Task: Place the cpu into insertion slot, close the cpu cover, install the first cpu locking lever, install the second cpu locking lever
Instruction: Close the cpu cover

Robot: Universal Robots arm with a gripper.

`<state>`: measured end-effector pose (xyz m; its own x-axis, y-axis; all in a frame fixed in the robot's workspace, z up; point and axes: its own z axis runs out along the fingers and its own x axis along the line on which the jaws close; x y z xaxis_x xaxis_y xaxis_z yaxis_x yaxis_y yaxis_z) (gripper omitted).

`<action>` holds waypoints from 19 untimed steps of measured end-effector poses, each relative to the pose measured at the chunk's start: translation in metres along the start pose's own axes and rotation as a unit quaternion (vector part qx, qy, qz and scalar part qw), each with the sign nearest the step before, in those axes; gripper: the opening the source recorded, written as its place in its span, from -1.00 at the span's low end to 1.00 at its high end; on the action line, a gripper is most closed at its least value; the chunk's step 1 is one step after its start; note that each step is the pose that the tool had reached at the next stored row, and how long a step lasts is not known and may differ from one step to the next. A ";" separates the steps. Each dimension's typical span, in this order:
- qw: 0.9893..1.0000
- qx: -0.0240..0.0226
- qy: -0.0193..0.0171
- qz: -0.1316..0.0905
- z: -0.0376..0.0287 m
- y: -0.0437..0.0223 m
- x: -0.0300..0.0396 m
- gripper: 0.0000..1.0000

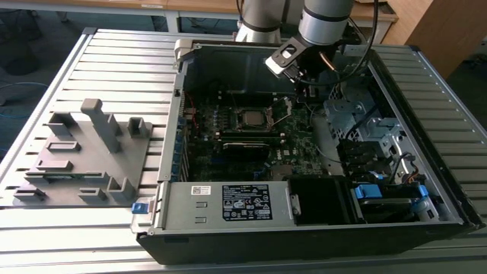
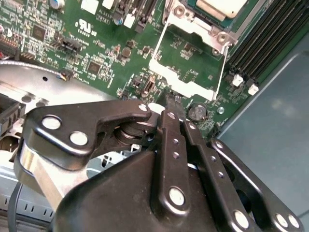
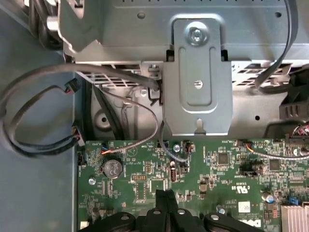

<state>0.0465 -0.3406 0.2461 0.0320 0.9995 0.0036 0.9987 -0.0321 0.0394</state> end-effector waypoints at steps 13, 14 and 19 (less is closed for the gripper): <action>1.000 -0.001 0.001 0.000 -0.0010 -0.0309 -0.0010 -0.80; 1.000 -0.001 0.001 0.000 -0.0011 -0.0335 -0.0011 -0.80; 1.000 -0.001 0.003 0.000 -0.0016 -0.0464 -0.0015 -0.80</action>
<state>0.0001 -0.3405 0.2459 0.0320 0.9994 0.0091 0.9986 -0.0324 0.0420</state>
